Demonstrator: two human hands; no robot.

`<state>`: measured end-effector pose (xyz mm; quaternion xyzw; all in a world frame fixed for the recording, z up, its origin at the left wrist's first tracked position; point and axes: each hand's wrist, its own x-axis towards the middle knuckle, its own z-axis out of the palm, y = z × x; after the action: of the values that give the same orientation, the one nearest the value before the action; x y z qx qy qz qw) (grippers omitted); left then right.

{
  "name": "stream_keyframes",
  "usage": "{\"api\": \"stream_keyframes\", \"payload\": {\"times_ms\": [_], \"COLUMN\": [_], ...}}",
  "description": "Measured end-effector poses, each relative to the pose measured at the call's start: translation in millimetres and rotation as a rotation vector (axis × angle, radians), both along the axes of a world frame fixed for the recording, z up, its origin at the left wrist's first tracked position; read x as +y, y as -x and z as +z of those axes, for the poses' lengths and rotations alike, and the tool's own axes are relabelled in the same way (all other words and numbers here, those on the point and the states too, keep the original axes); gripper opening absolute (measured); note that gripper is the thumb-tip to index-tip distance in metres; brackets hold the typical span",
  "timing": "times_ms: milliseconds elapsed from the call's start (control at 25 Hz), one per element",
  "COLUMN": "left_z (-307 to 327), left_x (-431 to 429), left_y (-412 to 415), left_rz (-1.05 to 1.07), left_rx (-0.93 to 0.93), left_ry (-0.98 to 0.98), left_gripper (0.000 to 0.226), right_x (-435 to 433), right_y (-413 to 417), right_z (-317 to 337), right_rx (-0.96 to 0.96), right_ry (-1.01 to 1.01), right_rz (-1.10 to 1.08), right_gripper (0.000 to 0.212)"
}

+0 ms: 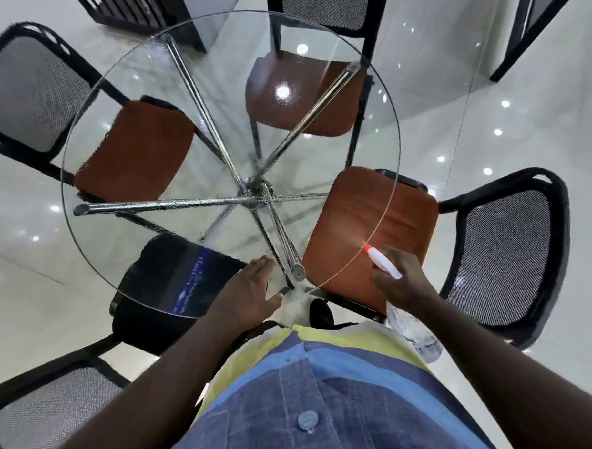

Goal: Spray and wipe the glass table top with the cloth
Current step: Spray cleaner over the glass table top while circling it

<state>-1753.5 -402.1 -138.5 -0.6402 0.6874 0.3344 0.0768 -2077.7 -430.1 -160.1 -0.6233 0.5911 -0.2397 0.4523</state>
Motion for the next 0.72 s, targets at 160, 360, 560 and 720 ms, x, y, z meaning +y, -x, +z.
{"api": "stream_keyframes", "payload": {"times_ms": [160,360,560,720], "left_z": [4.9,14.7,36.8,73.5], "left_x": [3.9,6.8,-6.9,-26.4], "left_y": [-8.5,-14.3,-17.1,2.3], "left_rz": [0.009,-0.018,-0.156,-0.287], "left_rx": [0.008,0.036,0.027,0.104], "left_ry": [0.012,0.050,0.175,0.288], "left_gripper": [0.082,0.080,0.081,0.079], "right_x": [8.7,17.3,41.3,80.8], "right_y": [-6.4,-11.2,-14.5,-8.1], "right_z": [4.2,11.3,44.7,103.6], "right_rx": [0.028,0.088,0.078,0.051], "right_ry": [0.016,0.131,0.242,0.325], "right_rz": [0.015,-0.059,-0.260,-0.448], "right_gripper": [0.006,0.008,0.020,0.023]}}
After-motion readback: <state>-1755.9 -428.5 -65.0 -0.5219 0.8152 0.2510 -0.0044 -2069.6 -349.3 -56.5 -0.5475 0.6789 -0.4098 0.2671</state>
